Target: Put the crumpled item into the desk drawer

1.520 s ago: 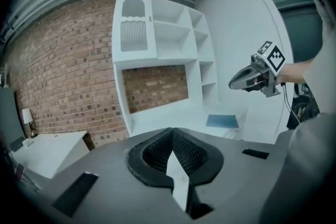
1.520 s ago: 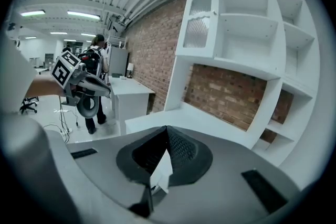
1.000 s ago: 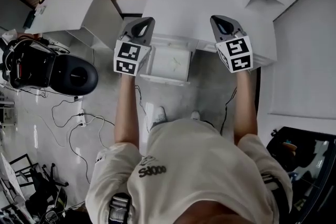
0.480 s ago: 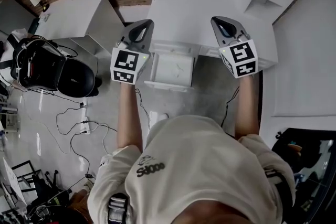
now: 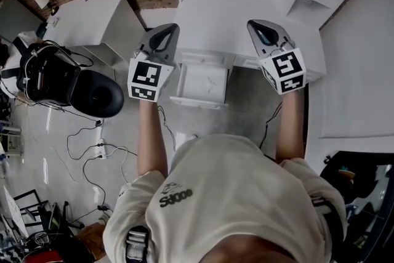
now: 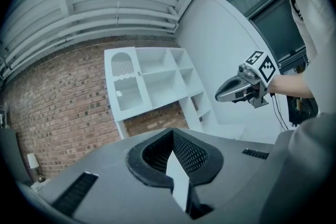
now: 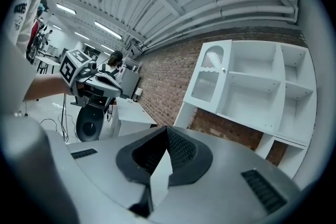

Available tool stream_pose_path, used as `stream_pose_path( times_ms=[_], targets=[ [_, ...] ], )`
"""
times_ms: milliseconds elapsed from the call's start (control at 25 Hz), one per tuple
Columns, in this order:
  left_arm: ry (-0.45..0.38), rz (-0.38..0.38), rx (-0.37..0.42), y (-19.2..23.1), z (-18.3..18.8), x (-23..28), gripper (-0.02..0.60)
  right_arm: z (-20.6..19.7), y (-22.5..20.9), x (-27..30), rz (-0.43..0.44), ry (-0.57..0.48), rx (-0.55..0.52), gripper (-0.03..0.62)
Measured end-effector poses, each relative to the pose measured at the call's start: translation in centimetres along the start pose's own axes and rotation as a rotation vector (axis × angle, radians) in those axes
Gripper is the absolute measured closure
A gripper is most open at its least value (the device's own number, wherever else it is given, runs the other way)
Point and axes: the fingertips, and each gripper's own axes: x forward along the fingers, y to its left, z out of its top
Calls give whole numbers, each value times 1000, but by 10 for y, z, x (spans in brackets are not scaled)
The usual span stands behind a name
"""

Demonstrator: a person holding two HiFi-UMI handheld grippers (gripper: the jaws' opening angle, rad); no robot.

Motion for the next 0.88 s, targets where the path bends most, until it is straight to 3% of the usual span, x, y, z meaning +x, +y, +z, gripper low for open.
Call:
stream_pose_path(
  times_ms=[880],
  targets=[
    [24, 5, -26, -13, -9, 4, 563, -15, -6, -8, 8, 19, 1, 595]
  ],
)
